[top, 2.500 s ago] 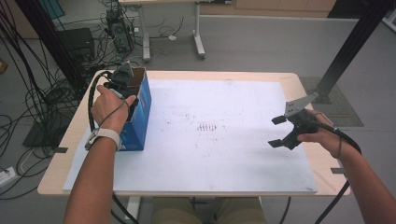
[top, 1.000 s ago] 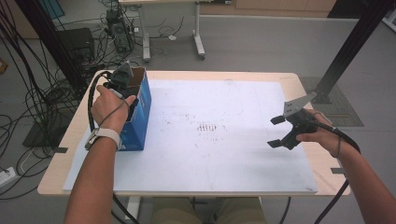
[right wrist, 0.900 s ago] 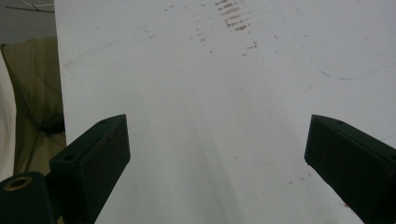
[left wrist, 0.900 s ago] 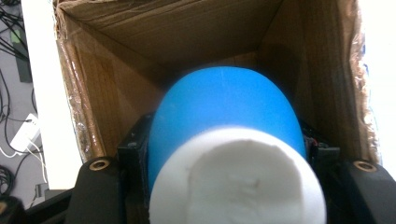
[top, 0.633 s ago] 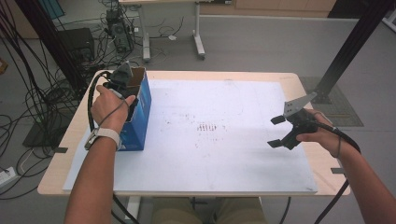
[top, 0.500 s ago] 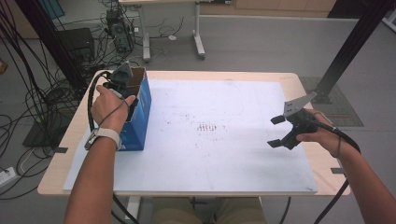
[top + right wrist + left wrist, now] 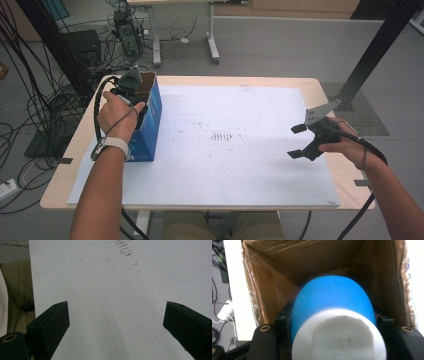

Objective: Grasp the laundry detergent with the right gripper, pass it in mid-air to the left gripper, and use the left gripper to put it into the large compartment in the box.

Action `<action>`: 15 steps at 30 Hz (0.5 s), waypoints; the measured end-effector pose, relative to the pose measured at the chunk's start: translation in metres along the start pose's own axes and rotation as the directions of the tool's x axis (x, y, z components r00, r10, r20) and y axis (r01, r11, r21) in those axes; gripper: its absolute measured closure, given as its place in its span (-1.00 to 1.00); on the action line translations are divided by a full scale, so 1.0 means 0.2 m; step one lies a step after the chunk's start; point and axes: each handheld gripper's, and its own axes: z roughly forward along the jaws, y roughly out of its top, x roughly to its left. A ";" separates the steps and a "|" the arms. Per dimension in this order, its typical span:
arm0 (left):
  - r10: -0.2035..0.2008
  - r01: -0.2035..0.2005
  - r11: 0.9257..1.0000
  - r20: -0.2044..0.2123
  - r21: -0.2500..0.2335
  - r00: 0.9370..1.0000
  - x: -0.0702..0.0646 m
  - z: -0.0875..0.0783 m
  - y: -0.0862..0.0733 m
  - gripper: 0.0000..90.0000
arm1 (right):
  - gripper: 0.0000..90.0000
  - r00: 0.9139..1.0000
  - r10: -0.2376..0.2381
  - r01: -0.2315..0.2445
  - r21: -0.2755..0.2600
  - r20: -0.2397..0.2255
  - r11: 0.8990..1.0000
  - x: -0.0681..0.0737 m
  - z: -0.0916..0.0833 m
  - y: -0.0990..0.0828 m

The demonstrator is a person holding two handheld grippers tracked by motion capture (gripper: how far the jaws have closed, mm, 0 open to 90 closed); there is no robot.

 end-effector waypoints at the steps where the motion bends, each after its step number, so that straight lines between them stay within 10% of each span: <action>1: 0.001 -0.001 1.000 -0.001 -0.001 1.000 0.00 0.00 0.00 -0.18 | -0.85 1.000 0.000 0.000 0.000 0.000 1.000 0.00 0.00 0.00; 15: 0.003 -0.003 1.000 0.002 -0.004 1.000 0.00 0.00 0.00 -0.19 | -0.85 1.000 -0.003 0.003 0.002 0.000 1.000 0.00 0.00 0.00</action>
